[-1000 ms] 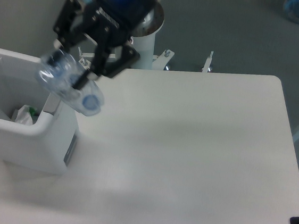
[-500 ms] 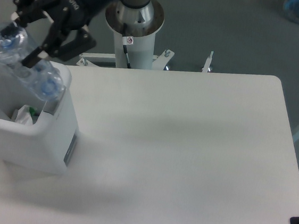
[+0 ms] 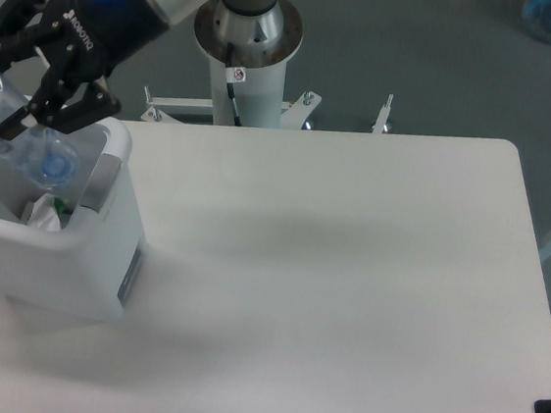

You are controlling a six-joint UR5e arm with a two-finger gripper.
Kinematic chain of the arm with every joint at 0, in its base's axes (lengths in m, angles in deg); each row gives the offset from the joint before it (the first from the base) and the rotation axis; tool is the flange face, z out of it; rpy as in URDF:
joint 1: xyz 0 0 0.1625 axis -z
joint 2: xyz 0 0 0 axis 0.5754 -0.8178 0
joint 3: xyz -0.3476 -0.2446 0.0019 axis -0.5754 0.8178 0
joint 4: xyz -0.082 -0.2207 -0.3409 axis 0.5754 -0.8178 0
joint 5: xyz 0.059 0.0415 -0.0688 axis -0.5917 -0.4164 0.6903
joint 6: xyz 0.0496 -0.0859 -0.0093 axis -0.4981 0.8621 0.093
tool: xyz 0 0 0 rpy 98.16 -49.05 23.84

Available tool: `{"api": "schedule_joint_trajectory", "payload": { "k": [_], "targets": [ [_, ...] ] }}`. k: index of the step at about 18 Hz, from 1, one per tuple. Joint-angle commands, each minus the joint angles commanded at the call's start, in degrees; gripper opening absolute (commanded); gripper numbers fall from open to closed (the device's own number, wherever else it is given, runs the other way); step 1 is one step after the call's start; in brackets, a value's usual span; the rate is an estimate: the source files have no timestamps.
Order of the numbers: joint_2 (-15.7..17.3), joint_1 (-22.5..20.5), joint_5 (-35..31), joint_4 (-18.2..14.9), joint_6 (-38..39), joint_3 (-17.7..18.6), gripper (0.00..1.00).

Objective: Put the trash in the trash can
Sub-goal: 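Carry the bottle over the trash bin opening, then open the gripper to drop the bottle into the bin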

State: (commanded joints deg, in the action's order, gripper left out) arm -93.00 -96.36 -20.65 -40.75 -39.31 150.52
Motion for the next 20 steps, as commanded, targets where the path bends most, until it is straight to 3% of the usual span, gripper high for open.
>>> {"api": "schedule_joint_trajectory", "payload": {
  "k": [4, 7, 10, 14, 20],
  "targets": [
    [-0.17, 0.53, 0.00, 0.09, -0.26, 0.44, 0.67],
    [0.09, 0.53, 0.00, 0.09, -2.19, 1.76, 0.88],
    [0.70, 0.53, 0.00, 0.00, -2.20, 2.55, 0.98],
    [1.05, -0.34, 0.00, -0.09, -2.11, 2.64, 0.99],
    [1.93, -11.05, 0.00, -0.09, -2.11, 1.24, 1.00]
  ]
}}
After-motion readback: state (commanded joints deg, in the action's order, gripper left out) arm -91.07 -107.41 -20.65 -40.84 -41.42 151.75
